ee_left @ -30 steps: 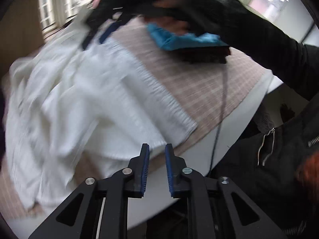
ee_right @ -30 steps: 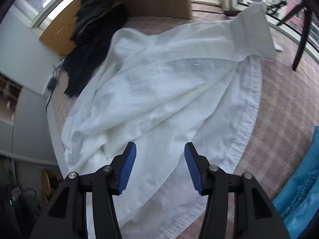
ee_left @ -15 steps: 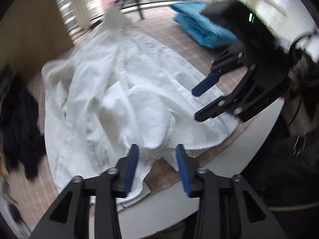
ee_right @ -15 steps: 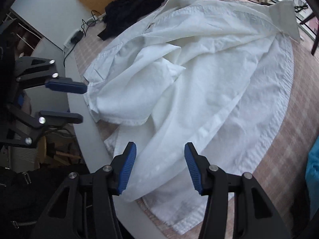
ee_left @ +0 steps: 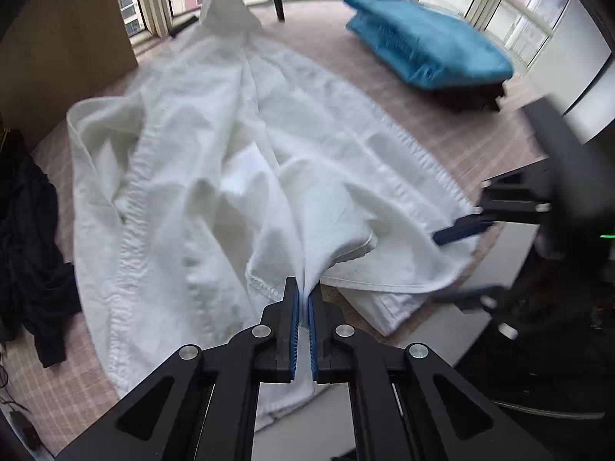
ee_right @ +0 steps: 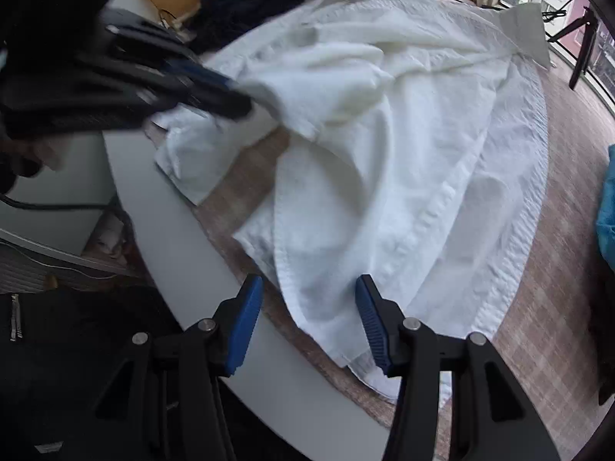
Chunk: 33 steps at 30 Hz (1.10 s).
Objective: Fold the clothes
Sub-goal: 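Smooth the shirt body with the right gripper while the left gripper grasps the hem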
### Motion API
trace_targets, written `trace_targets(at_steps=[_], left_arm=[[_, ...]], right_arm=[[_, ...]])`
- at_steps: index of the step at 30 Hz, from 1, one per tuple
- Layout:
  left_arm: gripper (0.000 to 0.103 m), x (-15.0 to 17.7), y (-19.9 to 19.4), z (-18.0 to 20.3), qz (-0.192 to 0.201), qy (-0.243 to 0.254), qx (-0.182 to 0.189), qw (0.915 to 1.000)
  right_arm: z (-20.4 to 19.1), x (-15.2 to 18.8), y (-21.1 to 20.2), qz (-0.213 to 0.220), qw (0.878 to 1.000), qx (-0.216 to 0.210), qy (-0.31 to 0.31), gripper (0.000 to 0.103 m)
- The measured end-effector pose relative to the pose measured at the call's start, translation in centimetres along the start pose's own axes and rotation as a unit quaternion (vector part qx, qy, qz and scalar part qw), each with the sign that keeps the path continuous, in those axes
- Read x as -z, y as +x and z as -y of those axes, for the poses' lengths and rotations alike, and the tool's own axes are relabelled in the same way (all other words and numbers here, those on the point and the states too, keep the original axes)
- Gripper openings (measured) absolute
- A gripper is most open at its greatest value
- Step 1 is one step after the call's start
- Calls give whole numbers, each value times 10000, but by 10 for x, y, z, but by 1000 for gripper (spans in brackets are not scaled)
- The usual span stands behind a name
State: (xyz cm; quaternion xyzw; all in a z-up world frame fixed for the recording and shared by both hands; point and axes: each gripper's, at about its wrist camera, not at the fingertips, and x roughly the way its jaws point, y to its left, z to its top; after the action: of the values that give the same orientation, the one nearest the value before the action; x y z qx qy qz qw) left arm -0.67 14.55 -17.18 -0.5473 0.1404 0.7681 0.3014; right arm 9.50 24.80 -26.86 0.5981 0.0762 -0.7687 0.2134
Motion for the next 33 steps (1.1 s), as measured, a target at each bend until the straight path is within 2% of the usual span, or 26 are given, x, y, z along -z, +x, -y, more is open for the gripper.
trace_targets(at_steps=[2,6,7,8,11,13,16,20,22,24,27,28,32,33], left_arm=[[4,4,-23,1,134,46,63,9999],[4,0,-55,0,383,89,182,9991],[4,-3,-60,-3,451,62,215,9987],[4,-5,-67,-5,535,21,259,9982],[4,-10,-86,-13,763,-48,348,9965],[4,-11,-92,-15,830,-4,178,9964],[4,-6,-92,-26,768,-61,81,9970],[4,15,-63,-14,283,38,191,9994],[16,25,-42,4,12,187,270,9995],[23,29,-18,29,-196,514,-25,9985],[45,28,12,60,-393,989,-348,9937],[48,27,21,67,-424,1101,-484,9918],[46,18,51,59,-594,1134,-1184,9847],[33,16,57,52,-669,1063,-1310,9834]], right_arm=[[12,6,-2,-139,9992,175,332,50],[10,-3,-43,655,9964,56,531,50],[5,-10,-50,845,9953,3,474,55],[-1,-20,-52,981,9943,-55,410,65],[-14,-54,-36,1130,9932,129,262,68],[-12,-69,-18,1009,9942,322,185,68],[1,-77,8,614,9958,665,164,68],[18,-64,5,482,9968,540,337,68],[24,-51,-8,540,9971,343,409,68],[22,-33,-19,472,9981,187,349,68],[13,-13,-27,343,9989,-41,321,68],[10,-8,-29,301,9990,-123,294,68],[-2,6,-27,273,9995,156,58,68],[0,7,-25,245,9995,159,86,68]])
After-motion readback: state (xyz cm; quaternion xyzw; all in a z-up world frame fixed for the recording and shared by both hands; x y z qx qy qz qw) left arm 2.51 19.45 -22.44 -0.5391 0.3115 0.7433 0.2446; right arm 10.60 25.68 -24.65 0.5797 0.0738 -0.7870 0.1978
